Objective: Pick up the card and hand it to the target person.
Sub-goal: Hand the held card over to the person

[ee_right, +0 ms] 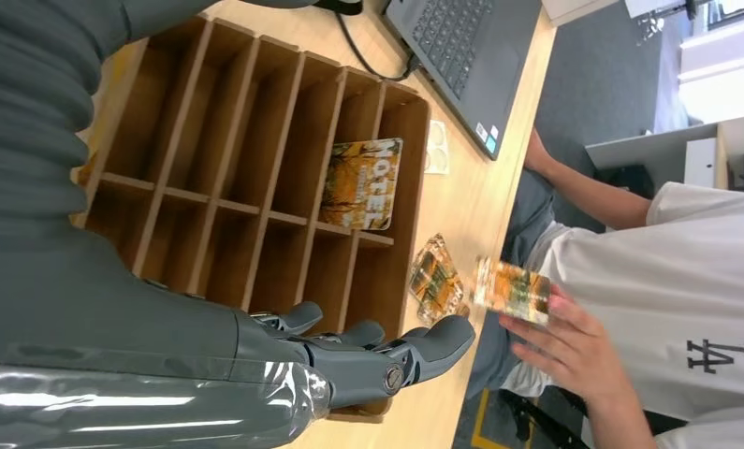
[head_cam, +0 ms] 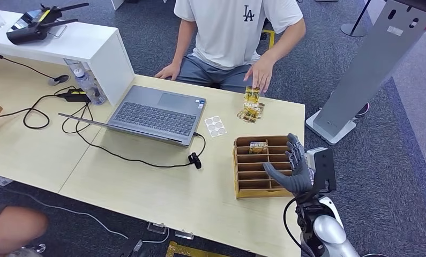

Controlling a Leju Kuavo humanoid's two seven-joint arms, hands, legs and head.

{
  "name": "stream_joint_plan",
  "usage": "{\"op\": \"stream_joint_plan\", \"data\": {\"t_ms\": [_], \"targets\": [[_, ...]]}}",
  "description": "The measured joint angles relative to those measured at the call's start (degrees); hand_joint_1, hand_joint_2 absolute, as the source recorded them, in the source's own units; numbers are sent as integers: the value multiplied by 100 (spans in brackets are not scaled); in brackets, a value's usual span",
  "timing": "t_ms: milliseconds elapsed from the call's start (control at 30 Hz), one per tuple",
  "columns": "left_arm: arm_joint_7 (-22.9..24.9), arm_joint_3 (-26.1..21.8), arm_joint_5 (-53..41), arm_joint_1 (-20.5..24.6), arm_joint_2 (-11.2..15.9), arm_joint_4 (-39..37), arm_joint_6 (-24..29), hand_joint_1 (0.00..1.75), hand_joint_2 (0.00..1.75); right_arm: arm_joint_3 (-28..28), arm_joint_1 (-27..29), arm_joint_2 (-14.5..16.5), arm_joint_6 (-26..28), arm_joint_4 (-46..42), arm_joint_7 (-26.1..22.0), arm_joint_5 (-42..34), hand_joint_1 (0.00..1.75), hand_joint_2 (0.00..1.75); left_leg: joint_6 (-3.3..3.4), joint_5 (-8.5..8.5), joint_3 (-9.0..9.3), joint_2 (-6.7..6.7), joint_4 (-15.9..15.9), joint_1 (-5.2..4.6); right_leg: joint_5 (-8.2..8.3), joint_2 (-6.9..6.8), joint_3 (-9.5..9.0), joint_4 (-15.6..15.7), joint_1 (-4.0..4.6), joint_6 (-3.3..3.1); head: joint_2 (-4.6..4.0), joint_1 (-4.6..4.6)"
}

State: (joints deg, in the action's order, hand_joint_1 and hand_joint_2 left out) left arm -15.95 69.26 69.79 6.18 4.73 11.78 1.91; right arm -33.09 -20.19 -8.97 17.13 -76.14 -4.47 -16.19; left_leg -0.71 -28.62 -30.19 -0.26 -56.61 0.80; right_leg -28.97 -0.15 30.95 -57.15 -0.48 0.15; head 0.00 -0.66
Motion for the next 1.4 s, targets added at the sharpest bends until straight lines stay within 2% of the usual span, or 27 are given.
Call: {"op": "stream_joint_plan", "data": {"t_ms": [233,467,667,1400], "targets": [[17,-8,57,-1,10,0,35,0,0,140,183,-261,-32,-345,167,51,0,175,0,0,1,1,0,0,0,1,0,0,0,0,2,0],[36,-11,98,0,13,0,68,0,0,298,411,-440,-227,-660,559,138,0,175,0,0,0,0,0,0,0,1,0,0,0,0,1,-1],[87,-11,96,0,24,0,65,0,0,431,621,-557,-383,-881,638,57,0,175,0,0,0,1,0,0,0,1,0,0,0,0,1,0],[89,-13,126,2,28,0,69,0,0,606,773,-664,-523,-1092,804,62,0,175,0,0,0,1,0,0,0,1,-1,0,0,0,1,1]]}}
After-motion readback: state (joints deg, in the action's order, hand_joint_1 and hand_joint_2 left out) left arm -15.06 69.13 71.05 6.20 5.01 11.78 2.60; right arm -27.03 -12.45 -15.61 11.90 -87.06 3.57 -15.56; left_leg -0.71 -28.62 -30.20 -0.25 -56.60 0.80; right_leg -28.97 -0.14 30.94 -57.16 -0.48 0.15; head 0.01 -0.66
